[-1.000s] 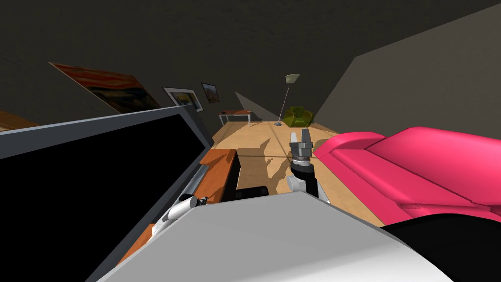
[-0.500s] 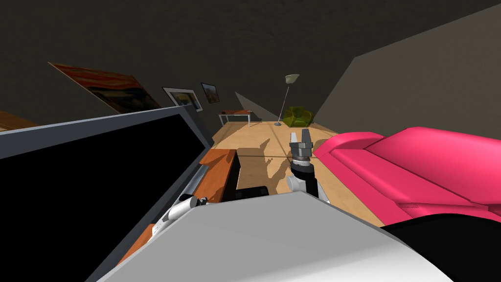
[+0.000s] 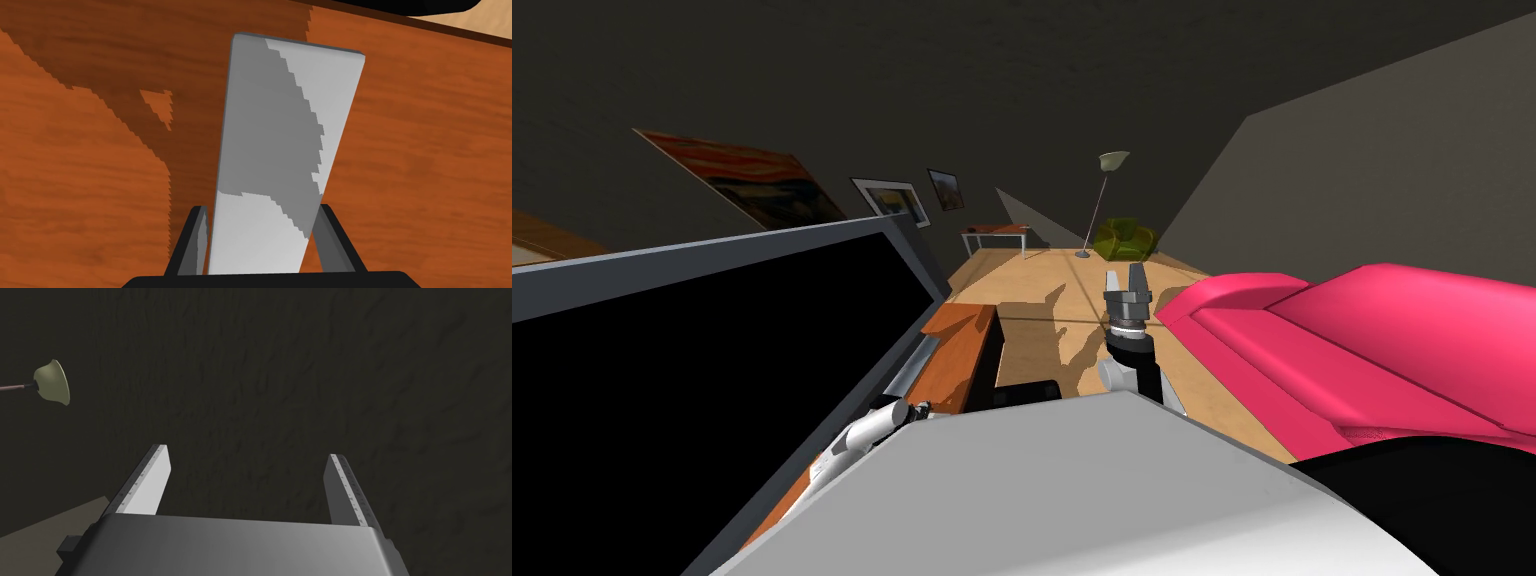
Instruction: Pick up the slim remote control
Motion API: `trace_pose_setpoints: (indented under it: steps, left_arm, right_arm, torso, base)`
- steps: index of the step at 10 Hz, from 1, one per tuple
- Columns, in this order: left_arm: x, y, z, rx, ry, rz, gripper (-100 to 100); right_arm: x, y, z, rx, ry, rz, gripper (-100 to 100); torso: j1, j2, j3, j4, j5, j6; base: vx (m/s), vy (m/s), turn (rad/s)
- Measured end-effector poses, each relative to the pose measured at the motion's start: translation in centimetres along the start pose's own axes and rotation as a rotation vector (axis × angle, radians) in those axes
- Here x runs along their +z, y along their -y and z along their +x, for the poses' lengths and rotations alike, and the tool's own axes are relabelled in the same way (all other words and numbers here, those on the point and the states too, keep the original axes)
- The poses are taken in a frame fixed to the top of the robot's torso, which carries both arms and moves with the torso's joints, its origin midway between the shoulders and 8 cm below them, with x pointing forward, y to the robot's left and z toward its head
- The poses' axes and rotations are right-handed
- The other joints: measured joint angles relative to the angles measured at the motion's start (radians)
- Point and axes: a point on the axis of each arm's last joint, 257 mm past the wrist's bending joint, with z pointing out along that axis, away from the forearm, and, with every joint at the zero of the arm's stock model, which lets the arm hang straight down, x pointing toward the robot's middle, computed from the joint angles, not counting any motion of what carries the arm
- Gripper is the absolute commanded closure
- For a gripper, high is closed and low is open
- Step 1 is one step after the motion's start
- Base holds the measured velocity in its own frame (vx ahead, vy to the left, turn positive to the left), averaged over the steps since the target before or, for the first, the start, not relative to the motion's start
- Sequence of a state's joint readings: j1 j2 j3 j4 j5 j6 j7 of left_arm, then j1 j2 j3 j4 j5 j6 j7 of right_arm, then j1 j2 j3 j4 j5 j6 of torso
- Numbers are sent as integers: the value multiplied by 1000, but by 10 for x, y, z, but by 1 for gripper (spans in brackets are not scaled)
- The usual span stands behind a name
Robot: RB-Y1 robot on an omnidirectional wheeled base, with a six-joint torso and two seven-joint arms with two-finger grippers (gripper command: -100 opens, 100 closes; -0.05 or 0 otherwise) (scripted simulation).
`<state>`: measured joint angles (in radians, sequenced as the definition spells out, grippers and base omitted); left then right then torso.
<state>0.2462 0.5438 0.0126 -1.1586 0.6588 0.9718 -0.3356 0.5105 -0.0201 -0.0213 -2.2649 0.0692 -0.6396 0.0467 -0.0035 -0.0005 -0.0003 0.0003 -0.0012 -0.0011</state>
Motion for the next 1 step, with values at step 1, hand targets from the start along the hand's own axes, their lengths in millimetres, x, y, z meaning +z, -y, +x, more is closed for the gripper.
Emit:
trace_pose_setpoints:
  steps: [1]
  left_arm:
    - [-1, 0, -1, 0, 0, -1, 0]
  right_arm:
    - [0, 0, 0, 0, 0, 0, 0]
  torso:
    - [1, 0, 0, 0, 1, 0]
  base:
    - [0, 0, 0]
